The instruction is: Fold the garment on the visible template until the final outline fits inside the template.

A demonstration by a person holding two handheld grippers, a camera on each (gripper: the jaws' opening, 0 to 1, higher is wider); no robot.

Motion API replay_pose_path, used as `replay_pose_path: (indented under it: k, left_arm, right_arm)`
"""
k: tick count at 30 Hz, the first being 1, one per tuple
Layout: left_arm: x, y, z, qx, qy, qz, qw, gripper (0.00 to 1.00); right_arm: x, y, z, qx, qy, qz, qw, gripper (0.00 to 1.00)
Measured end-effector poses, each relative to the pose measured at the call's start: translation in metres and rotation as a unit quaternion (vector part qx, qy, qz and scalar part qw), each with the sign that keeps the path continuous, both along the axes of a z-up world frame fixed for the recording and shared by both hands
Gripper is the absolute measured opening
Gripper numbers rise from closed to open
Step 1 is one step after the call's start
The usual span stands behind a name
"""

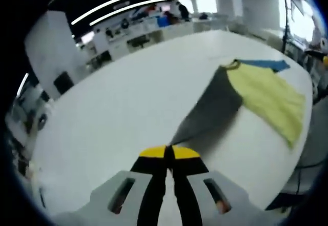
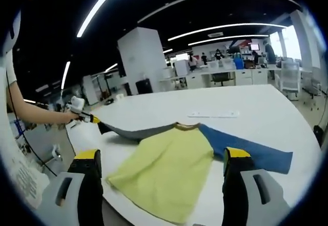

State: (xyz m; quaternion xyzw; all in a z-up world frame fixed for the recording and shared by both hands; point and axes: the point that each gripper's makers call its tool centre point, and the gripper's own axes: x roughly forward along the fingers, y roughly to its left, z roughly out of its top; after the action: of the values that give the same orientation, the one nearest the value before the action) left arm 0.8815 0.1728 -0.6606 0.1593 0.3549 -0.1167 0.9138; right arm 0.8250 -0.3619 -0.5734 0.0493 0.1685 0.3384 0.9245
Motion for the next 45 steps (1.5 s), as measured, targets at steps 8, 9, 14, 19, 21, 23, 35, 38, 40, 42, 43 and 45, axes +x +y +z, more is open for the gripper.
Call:
replay_pose_path:
  k: [8, 9, 14, 19, 21, 23, 35, 38, 40, 42, 43, 45]
  left_arm:
    - [-0.015, -0.002, -0.026, 0.023, 0.051, -0.018, 0.9983, 0.0]
    - [-0.012, 0.004, -0.023, 0.021, 0.045, -0.006, 0.9987, 0.0]
    - [0.009, 0.027, 0.005, -0.014, 0.003, 0.042, 0.999, 0.0]
    - [0.021, 0.026, 0.019, 0.007, -0.003, 0.028, 0.9996, 0.0]
    - [0.02, 0.022, 0.015, 0.028, 0.005, 0.009, 0.9996, 0.0]
    - [0.015, 0.017, 0.01, 0.047, 0.014, -0.009, 0.9987, 0.0]
    - [-0.026, 0.016, -0.036, 0.07, 0.072, -0.049, 0.9937, 0.0]
    - [-0.031, 0.015, -0.047, 0.072, 0.086, -0.059, 0.9919, 0.0]
    - [-0.035, 0.012, -0.056, 0.071, 0.097, -0.066, 0.9906, 0.0]
    - [-0.04, 0.008, -0.067, 0.063, 0.112, -0.07, 0.9893, 0.0]
    - [-0.043, 0.005, -0.074, 0.06, 0.121, -0.071, 0.9883, 0.0]
    - [-0.05, 0.005, -0.088, 0.067, 0.142, -0.08, 0.9844, 0.0]
  right_arm:
    - [0.005, 0.009, -0.002, -0.004, 0.005, 0.009, 0.9999, 0.98]
    - [0.005, 0.009, -0.002, -0.004, 0.005, 0.01, 0.9999, 0.98]
    - [0.005, 0.013, -0.003, -0.002, 0.007, 0.013, 0.9999, 0.98]
    - [0.004, 0.011, -0.006, -0.006, 0.011, 0.011, 0.9999, 0.98]
    - [0.004, 0.009, -0.007, -0.007, 0.011, 0.008, 0.9999, 0.98]
    - [0.004, 0.006, -0.007, -0.008, 0.011, 0.004, 0.9999, 0.98]
    - [0.003, 0.007, -0.009, -0.011, 0.016, 0.004, 0.9998, 0.97]
    - [0.004, 0.01, -0.009, -0.012, 0.016, 0.008, 0.9998, 0.97]
    - [0.006, 0.011, -0.009, -0.013, 0.016, 0.01, 0.9997, 0.97]
    - [0.007, 0.013, -0.008, -0.013, 0.016, 0.012, 0.9997, 0.97]
    - [0.008, 0.014, -0.008, -0.012, 0.015, 0.012, 0.9997, 0.97]
    - [0.008, 0.015, -0.007, -0.011, 0.014, 0.013, 0.9997, 0.97]
